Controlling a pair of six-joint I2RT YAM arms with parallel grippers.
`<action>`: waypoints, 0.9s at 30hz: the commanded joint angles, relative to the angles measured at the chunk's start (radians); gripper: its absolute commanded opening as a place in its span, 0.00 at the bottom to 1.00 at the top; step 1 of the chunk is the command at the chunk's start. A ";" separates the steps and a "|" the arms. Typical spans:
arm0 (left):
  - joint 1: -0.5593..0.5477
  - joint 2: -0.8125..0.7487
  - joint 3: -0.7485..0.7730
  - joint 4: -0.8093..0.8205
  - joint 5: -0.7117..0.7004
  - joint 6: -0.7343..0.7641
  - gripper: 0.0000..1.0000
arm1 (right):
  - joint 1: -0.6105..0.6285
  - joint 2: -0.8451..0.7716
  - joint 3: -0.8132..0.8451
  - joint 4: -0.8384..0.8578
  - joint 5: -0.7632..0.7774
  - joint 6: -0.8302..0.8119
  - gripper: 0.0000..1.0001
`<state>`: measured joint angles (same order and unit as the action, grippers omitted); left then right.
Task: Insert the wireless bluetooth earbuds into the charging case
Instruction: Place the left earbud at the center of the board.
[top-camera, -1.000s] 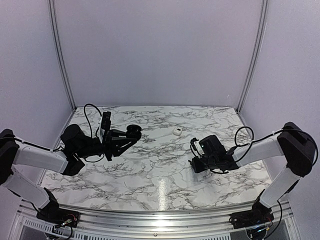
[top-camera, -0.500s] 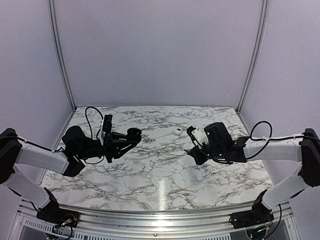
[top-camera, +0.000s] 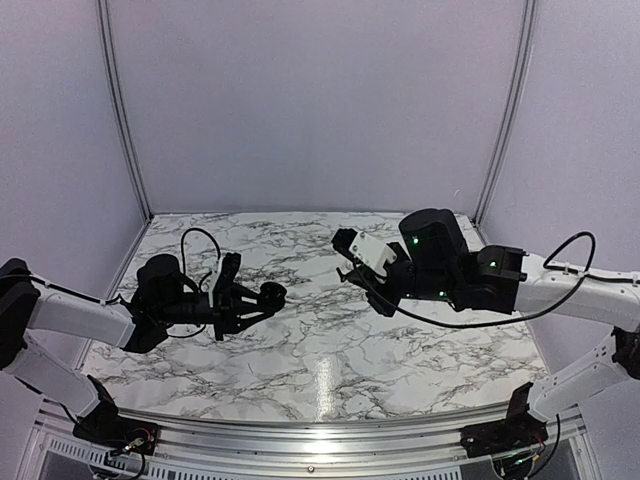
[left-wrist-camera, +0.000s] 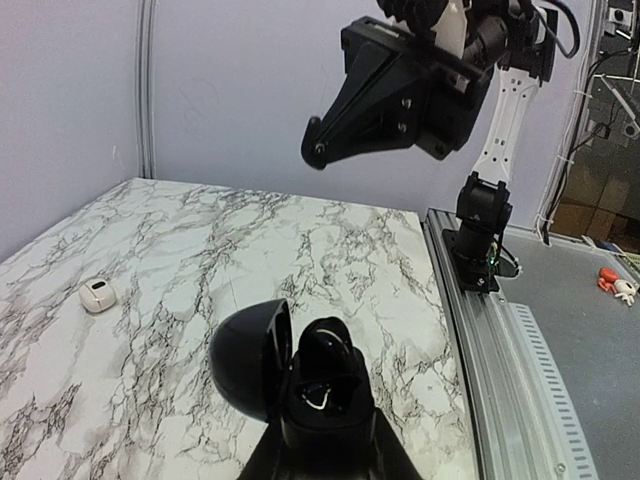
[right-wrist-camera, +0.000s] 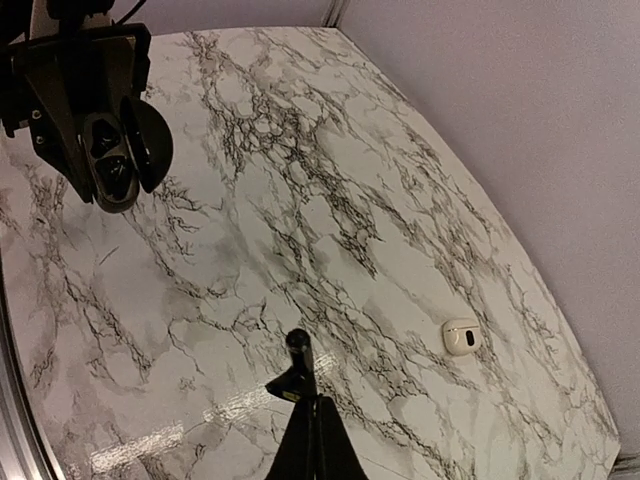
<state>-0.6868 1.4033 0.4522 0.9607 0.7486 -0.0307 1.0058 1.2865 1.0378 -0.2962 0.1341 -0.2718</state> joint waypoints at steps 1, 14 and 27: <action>0.004 -0.013 0.002 -0.073 0.000 0.064 0.01 | 0.006 0.012 0.036 -0.084 0.057 -0.083 0.00; 0.004 -0.068 -0.047 -0.051 -0.087 0.037 0.00 | 0.010 0.326 -0.022 0.008 0.050 -0.060 0.00; 0.015 -0.126 -0.106 0.001 -0.129 -0.013 0.00 | 0.016 0.505 0.037 0.021 -0.042 -0.212 0.11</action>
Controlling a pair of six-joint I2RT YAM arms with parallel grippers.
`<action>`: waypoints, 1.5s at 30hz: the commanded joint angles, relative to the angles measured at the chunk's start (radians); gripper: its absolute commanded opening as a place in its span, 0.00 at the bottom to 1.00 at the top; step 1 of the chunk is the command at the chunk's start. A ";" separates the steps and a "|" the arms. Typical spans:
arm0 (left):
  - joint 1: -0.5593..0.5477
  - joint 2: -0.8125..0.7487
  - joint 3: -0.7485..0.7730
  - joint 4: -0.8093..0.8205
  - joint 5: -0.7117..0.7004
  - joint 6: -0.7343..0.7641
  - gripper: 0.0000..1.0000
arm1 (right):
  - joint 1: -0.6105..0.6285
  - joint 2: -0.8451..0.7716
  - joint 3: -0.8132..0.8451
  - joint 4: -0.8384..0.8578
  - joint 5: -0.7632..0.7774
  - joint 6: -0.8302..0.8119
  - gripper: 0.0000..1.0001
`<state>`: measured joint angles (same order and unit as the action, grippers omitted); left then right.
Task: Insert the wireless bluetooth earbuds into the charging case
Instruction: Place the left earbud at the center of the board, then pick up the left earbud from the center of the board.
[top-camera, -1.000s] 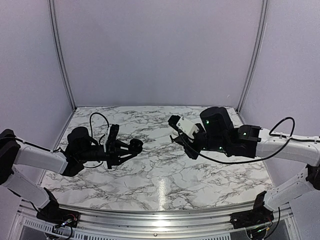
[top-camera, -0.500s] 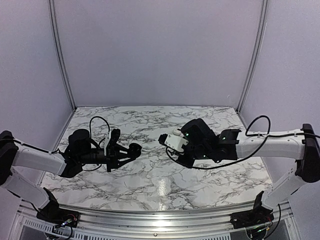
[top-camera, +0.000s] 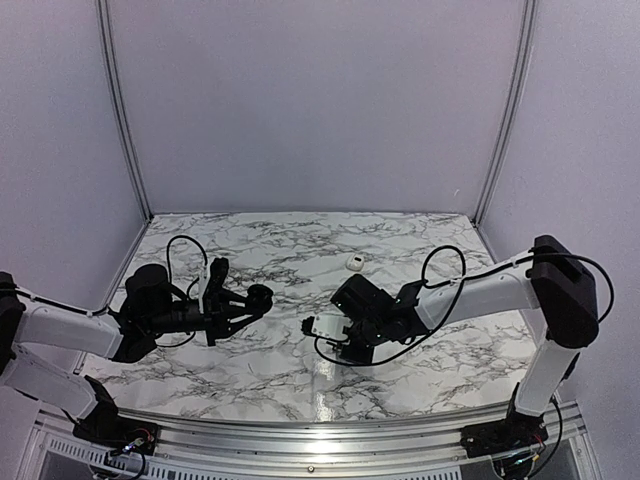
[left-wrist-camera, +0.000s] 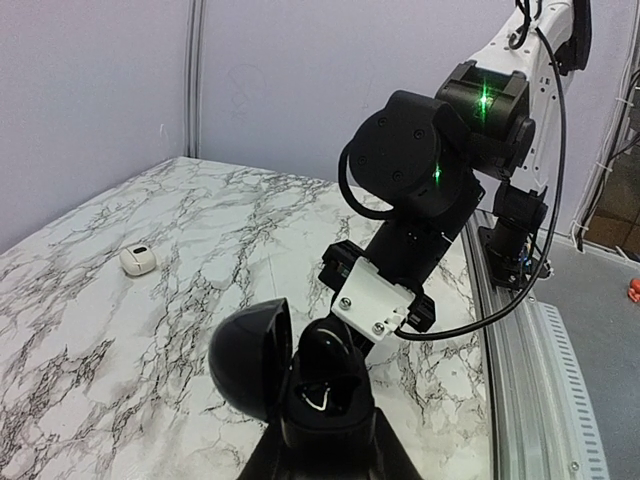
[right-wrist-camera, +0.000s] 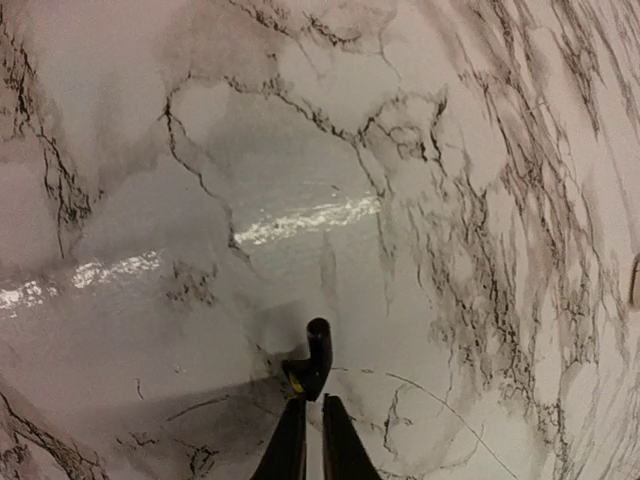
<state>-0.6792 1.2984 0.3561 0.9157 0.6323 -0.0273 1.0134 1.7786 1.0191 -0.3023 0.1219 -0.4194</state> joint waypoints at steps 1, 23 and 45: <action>0.009 -0.021 -0.009 0.047 -0.011 -0.016 0.00 | 0.008 0.013 0.057 0.030 -0.022 -0.065 0.17; 0.029 0.012 0.002 0.081 0.002 -0.028 0.00 | -0.112 -0.020 -0.084 0.167 -0.227 0.279 0.22; 0.038 0.006 -0.012 0.093 -0.006 -0.037 0.00 | -0.181 0.143 0.073 0.195 -0.298 0.243 0.07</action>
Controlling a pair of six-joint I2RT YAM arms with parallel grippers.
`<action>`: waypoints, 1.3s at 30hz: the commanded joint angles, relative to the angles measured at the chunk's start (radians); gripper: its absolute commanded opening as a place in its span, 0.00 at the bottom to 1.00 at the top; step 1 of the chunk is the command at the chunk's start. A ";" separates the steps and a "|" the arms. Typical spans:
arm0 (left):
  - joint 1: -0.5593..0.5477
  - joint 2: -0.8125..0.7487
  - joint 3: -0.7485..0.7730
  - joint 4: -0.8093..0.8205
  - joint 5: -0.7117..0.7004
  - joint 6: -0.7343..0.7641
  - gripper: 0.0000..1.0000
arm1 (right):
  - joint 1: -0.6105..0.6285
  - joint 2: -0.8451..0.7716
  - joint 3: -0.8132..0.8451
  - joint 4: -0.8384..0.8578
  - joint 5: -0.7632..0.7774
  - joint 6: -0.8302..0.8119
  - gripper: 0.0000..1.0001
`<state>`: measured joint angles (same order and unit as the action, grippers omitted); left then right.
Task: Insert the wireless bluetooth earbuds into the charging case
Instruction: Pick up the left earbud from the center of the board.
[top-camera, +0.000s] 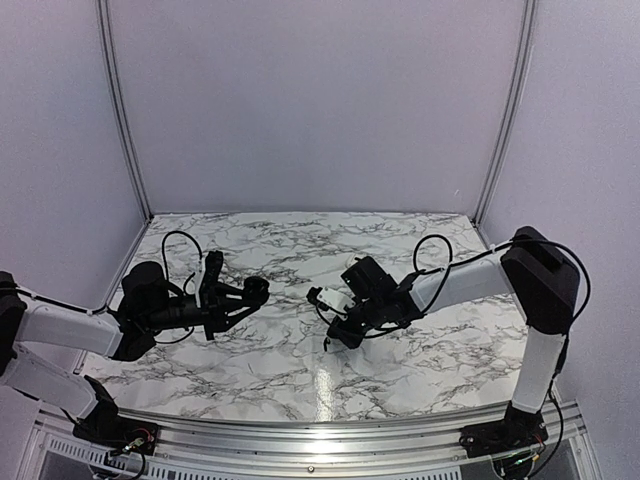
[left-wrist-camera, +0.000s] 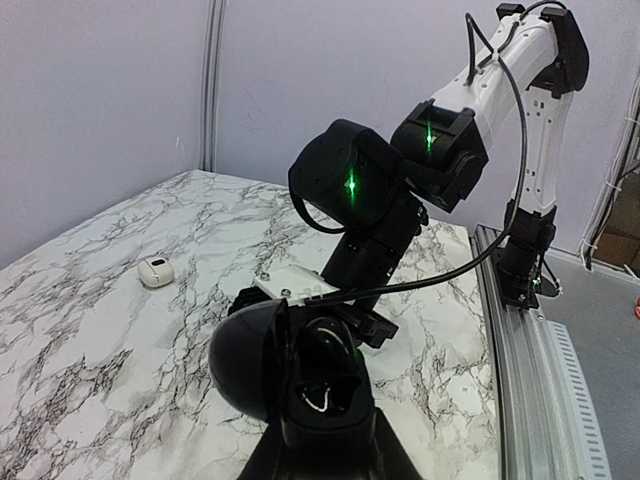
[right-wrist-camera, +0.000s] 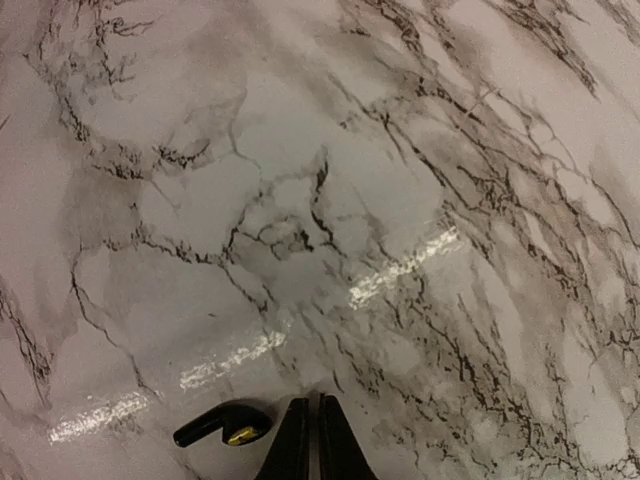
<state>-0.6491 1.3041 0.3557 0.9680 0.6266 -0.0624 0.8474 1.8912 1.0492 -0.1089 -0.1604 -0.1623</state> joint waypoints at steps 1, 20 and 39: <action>0.009 0.000 -0.012 0.041 -0.002 -0.003 0.00 | -0.015 0.023 0.047 -0.008 -0.017 -0.011 0.07; 0.014 -0.015 -0.026 0.081 0.000 -0.024 0.00 | 0.019 0.086 0.436 -0.594 -0.022 0.158 0.36; 0.016 -0.002 -0.033 0.129 0.014 -0.042 0.00 | 0.048 0.216 0.512 -0.663 -0.012 0.184 0.31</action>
<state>-0.6411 1.3029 0.3305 1.0492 0.6273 -0.0956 0.8841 2.0819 1.5215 -0.7540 -0.1741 0.0158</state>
